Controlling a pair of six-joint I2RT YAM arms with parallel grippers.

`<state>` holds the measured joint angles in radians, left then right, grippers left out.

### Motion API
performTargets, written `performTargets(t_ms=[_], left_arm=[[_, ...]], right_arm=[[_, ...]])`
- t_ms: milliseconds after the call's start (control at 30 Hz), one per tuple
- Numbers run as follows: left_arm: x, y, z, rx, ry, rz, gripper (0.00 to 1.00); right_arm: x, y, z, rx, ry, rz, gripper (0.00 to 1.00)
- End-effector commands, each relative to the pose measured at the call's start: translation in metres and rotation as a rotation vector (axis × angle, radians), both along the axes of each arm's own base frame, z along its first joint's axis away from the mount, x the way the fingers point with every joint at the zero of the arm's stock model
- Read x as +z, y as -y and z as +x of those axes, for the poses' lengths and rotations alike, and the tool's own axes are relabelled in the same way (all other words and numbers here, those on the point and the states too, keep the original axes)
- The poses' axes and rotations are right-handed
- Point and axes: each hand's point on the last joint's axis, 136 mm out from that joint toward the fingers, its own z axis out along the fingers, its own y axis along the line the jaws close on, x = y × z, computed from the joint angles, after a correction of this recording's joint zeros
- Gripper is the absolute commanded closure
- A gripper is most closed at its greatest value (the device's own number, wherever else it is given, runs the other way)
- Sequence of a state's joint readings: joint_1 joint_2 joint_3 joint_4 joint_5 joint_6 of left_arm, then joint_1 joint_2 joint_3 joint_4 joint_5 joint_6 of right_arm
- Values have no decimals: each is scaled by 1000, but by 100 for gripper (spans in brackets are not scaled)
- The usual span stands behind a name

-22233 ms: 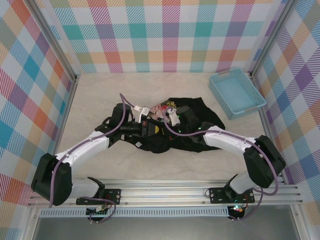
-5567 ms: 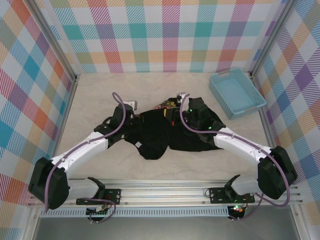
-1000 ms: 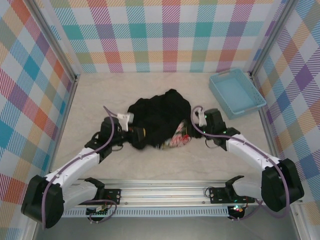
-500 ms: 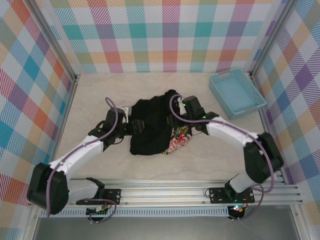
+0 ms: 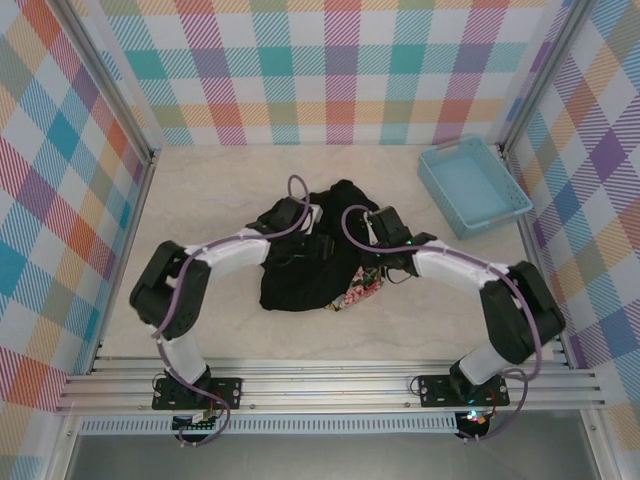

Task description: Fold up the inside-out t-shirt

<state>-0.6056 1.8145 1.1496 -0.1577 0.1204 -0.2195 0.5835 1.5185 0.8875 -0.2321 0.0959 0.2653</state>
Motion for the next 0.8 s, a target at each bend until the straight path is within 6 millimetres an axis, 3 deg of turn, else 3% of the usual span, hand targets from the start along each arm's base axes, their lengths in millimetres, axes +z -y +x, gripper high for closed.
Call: performTargets(t_ms=[0, 133, 233, 300, 433, 567, 767], left_arm=[[-14, 2, 8, -27, 19, 97, 54], [5, 0, 17, 14, 77, 71, 87], [37, -2, 13, -5, 128, 20, 99], [60, -10, 5, -3, 166, -15, 100], [93, -47, -12, 87, 198, -86, 100], [95, -92, -35, 221, 188, -105, 100], [81, -162, -73, 451, 155, -49, 100]], right_arm=[[2, 2, -16, 0, -8, 66, 98], [1, 17, -33, -26, -1, 75, 100], [8, 30, -36, -69, 14, 108, 100], [17, 38, -35, -103, 36, 133, 100], [29, 52, -36, -169, 71, 162, 100], [22, 57, -42, -199, 51, 160, 98], [16, 44, -40, -135, 52, 195, 97]])
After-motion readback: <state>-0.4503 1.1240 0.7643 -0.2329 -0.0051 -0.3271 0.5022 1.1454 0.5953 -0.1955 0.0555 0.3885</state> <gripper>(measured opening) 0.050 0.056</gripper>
